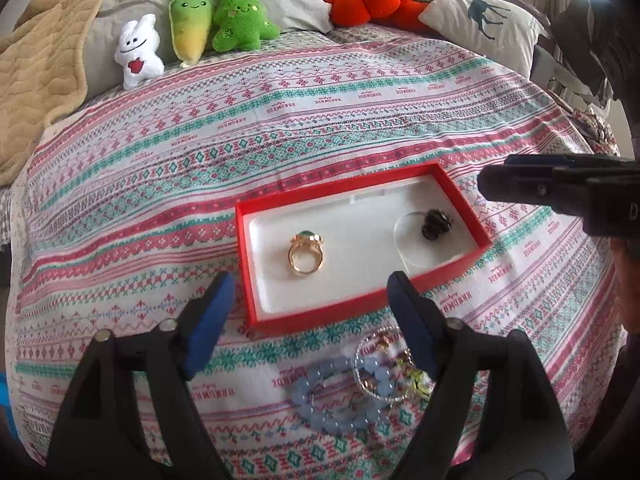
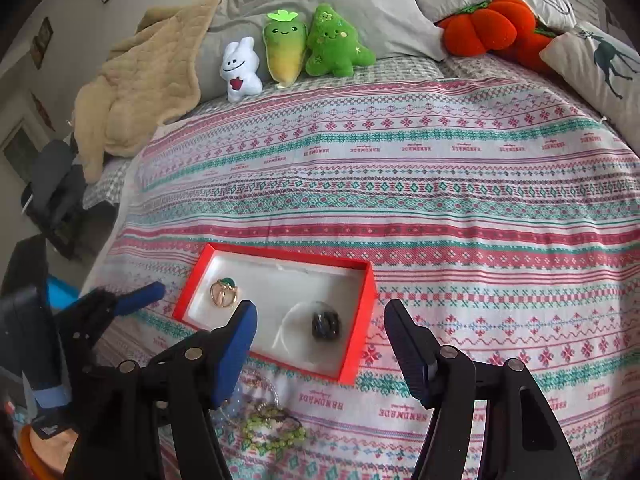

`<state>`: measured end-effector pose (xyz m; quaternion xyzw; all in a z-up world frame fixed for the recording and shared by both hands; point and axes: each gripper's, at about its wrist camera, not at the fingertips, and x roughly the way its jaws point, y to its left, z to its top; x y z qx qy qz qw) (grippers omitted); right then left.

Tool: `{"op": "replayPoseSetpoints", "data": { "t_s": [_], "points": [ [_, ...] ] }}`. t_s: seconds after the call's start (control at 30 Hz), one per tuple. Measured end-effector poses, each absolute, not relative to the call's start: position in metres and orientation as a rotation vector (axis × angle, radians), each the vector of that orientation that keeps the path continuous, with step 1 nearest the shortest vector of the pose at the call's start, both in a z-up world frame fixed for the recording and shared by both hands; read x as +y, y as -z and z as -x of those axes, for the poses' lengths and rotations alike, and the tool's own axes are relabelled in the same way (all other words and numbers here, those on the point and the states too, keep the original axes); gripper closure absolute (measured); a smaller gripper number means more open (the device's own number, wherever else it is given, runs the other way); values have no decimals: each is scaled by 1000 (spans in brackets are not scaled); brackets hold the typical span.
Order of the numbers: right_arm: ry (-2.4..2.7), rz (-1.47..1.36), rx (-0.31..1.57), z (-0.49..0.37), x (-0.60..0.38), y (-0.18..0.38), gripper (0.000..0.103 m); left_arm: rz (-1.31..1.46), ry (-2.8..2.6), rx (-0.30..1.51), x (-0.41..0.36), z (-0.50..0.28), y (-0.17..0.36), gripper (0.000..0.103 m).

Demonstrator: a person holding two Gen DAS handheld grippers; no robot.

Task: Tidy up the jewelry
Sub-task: 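Open both tools and lift them away from the red box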

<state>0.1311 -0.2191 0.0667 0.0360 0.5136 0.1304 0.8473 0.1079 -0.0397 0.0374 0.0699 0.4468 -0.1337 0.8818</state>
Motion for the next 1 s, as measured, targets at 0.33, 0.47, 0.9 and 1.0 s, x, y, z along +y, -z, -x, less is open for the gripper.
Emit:
{"op": "replayPoseSetpoints", "data": {
  "t_s": [0.33, 0.47, 0.9, 1.0],
  "points": [
    [-238, -36, 1117, -95, -236, -67, 30, -43, 229, 1065, -16, -81, -27, 19],
    [-227, -14, 1143, -80, -239, -64, 30, -12, 195, 1104, -1, -69, -22, 19],
    [-227, 95, 1211, -43, -236, -29, 29, -25, 150, 1190, 18, -39, 4, 19],
    [-246, 147, 1227, -37, -230, -16, 29, -37, 151, 1196, 19, -34, 8, 19]
  ]
}}
